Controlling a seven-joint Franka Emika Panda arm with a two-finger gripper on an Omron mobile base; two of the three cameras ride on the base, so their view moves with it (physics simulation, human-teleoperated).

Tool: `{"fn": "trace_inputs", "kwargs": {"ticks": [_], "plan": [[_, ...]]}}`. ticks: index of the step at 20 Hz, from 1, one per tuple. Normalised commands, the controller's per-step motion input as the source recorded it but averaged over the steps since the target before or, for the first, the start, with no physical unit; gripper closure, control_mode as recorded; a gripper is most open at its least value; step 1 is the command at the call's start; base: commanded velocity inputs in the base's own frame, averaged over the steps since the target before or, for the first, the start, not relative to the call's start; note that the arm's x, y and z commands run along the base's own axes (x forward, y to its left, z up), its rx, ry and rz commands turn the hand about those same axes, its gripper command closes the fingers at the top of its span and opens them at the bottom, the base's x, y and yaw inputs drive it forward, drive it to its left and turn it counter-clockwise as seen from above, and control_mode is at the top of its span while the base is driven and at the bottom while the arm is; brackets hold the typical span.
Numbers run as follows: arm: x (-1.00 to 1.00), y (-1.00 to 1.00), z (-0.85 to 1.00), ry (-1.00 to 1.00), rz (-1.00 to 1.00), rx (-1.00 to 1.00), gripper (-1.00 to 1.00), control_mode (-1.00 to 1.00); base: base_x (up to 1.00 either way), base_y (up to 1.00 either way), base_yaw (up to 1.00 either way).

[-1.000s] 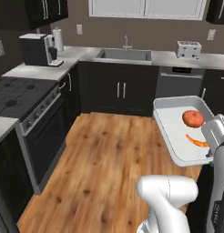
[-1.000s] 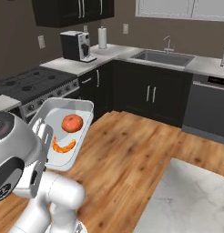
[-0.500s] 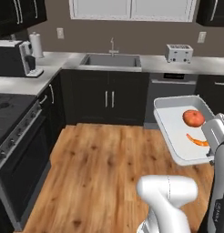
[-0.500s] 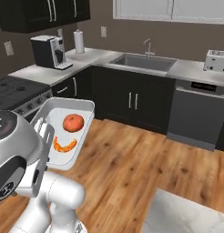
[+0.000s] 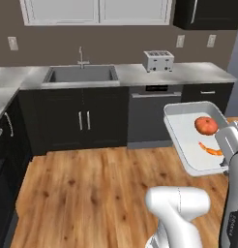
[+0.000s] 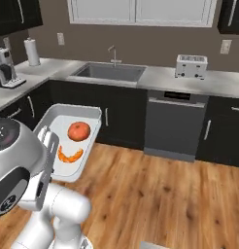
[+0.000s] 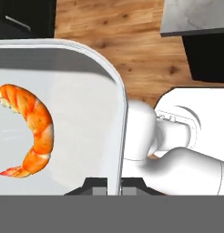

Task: Place the tupperware containing the shrimp and squash meal in the microwave. Close the microwave door and press the start button to reheat the meal.

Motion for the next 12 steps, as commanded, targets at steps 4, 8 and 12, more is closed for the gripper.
{"fn": "trace_inputs", "kwargs": {"ticks": [4,8,12], "plan": [[0.00,0.00,0.00,0.00,0.00,0.00,1.00,1.00,0.97,0.02,-0.40],[0.00,0.00,0.00,0.00,0.00,0.00,1.00,1.00,0.91,0.02,-0.44],[0.00,0.00,0.00,0.00,0.00,0.00,1.00,1.00,0.88,0.10,-0.49]]}}
